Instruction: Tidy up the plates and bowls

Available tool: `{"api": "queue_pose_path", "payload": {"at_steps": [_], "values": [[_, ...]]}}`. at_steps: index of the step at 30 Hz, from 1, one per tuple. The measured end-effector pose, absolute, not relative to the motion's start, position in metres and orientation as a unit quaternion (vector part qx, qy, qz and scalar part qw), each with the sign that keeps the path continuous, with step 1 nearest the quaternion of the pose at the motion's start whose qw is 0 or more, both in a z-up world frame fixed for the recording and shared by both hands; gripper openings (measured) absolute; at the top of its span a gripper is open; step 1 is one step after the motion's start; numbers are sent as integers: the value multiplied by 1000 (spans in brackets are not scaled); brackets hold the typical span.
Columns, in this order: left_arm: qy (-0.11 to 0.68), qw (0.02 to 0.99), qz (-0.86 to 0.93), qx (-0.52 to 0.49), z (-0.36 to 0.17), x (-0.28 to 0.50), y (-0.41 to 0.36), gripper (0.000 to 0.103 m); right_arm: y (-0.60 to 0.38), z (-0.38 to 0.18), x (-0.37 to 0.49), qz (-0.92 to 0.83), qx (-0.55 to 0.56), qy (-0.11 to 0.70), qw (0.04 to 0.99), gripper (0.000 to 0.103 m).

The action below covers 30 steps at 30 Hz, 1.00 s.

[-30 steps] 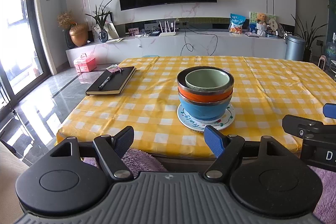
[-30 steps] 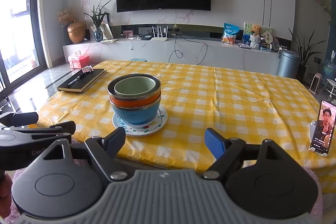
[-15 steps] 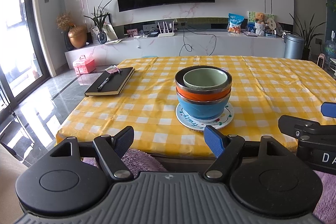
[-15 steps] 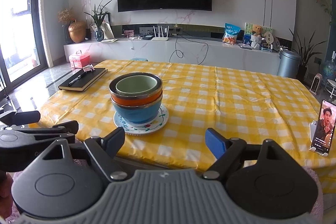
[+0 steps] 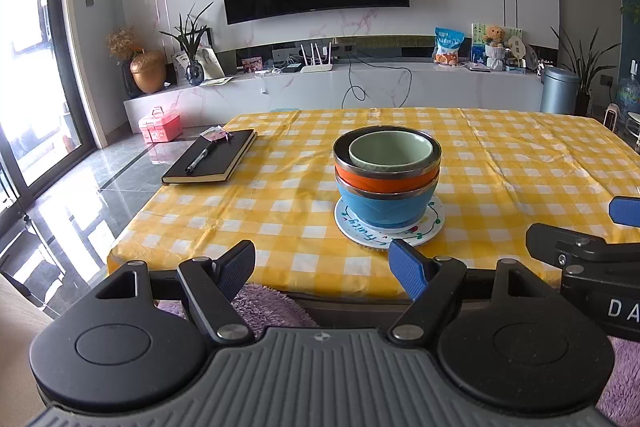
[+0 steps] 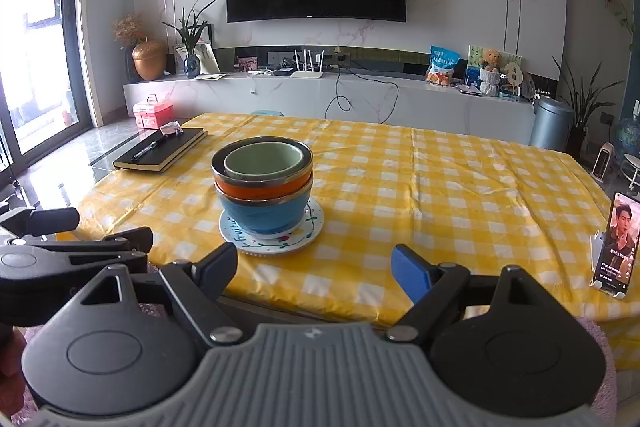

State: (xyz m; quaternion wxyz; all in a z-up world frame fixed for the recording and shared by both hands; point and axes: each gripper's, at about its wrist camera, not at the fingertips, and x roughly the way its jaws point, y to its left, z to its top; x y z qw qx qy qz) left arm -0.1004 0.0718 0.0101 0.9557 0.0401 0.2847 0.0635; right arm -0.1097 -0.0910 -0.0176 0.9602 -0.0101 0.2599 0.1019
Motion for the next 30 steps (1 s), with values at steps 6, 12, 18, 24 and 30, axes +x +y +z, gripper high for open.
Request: {"api": "queue_pose_path", "payload": {"at_steps": [6, 12, 18, 24, 30], "values": [[284, 956, 63, 40, 10, -100, 72, 89, -91, -18, -110, 102, -11, 259, 960, 83], [284, 956, 64, 39, 9, -101, 72, 89, -90, -18, -112, 103, -14, 258, 961, 83], [282, 956, 64, 41, 11, -101, 70, 89, -90, -18, -114, 104, -17, 257, 961, 84], [273, 959, 62, 45, 12, -102, 68, 89, -89, -17, -115, 105, -22, 255, 961, 84], [272, 959, 62, 44, 11, -101, 69, 89, -88, -17, -116, 105, -23, 255, 961, 86]]}}
